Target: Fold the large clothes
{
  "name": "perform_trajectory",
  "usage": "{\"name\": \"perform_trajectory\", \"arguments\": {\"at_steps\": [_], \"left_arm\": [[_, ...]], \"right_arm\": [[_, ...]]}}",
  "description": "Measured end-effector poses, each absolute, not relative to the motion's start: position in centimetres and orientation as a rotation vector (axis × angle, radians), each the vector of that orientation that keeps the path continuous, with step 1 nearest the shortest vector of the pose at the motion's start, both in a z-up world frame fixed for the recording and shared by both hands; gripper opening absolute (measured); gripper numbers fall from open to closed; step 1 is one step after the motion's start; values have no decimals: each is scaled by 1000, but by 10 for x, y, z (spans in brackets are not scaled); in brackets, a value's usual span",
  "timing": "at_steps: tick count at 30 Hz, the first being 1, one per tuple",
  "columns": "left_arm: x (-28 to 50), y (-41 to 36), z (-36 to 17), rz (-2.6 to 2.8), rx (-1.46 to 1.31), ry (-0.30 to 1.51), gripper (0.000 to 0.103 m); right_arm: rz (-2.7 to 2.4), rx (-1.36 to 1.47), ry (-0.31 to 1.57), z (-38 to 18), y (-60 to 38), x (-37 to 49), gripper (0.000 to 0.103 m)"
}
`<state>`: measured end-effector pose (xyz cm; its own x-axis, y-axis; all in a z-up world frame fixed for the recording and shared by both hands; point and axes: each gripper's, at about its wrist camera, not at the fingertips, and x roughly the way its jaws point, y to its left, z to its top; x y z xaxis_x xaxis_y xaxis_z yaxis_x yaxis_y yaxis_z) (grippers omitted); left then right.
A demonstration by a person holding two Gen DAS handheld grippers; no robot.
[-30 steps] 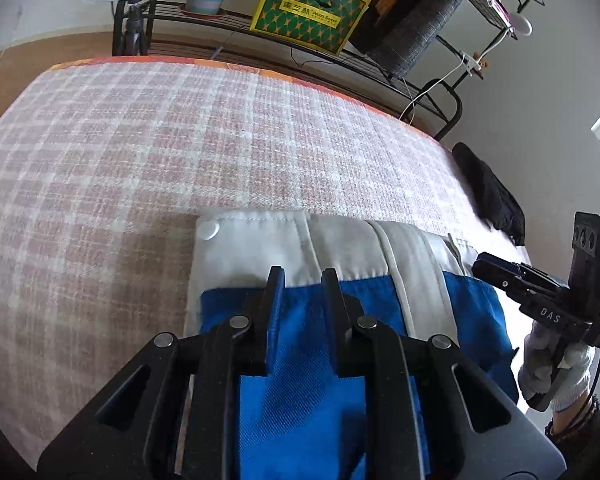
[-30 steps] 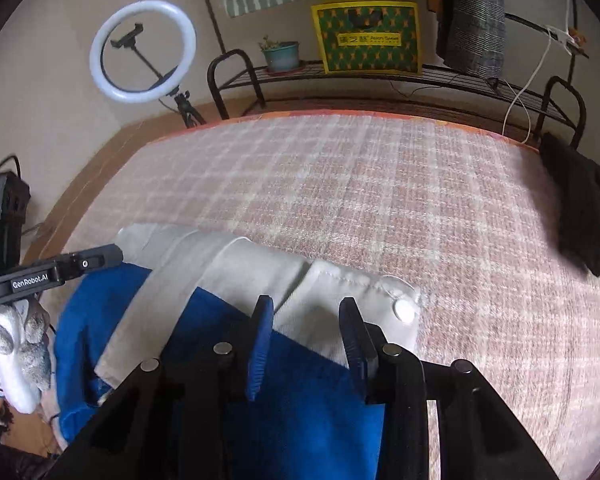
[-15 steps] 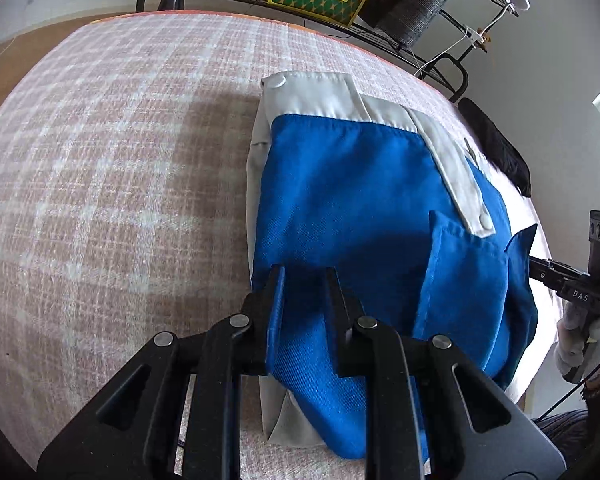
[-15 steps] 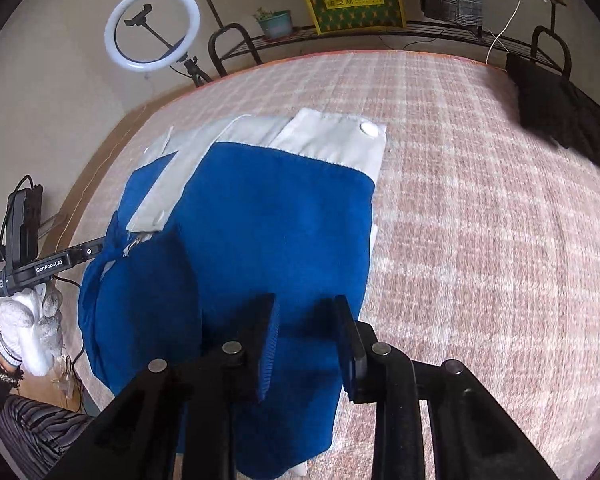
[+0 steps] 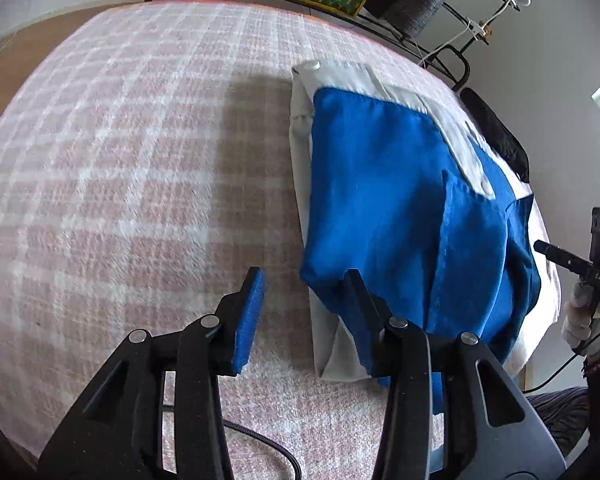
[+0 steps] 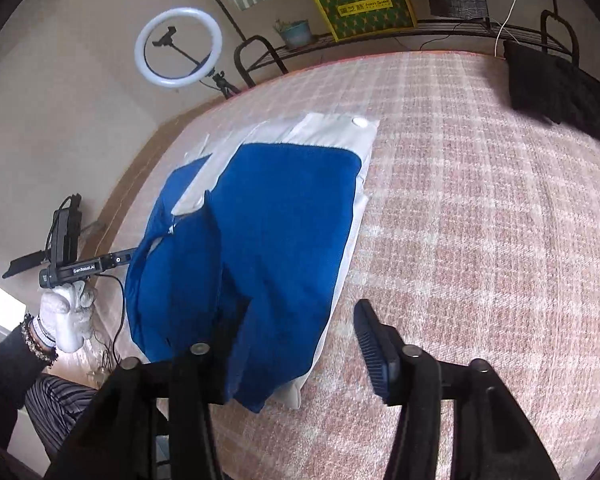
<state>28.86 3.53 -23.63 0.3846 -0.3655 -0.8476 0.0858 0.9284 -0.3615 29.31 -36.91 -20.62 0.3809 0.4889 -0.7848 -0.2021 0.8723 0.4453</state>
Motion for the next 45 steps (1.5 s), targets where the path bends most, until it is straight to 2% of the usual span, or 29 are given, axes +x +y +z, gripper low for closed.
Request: {"name": "perform_trajectory", "arguments": {"at_steps": [1,3,5,13,22,27,33,37,40,42,45], "left_arm": [[293,41,-232,-286,-311,1134,43],[302,55,-228,-285,-413,1124,49],[310,67,-231,-318,-550,1120,64],[350,64,-265,-377,-816,1202,65],[373,56,-283,-429,-897,1212,65],[384,57,-287,-447,-922,1197,65],[391,45,-282,-424,-868,1192,65],[390,28,-270,-361,-703,1195,57],[389,18,-265,-336,-648,1185,50],[387,13,-262,-326,-620,1176,45],[383,3,-252,-310,-537,1154,36]], "right_arm": [[452,318,1083,-207,-372,296,69],[456,353,1069,-210,-376,305,74],[439,390,1064,-212,-376,310,80],[421,614,1078,-244,-394,339,82],[481,758,1087,-276,-396,355,72],[544,810,1091,-285,-386,368,59],[567,797,1079,-285,-370,378,59],[545,754,1076,-282,-364,378,58],[511,687,1090,-276,-359,377,53],[492,623,1089,-269,-350,379,50],[473,547,1078,-258,-341,379,37]]}}
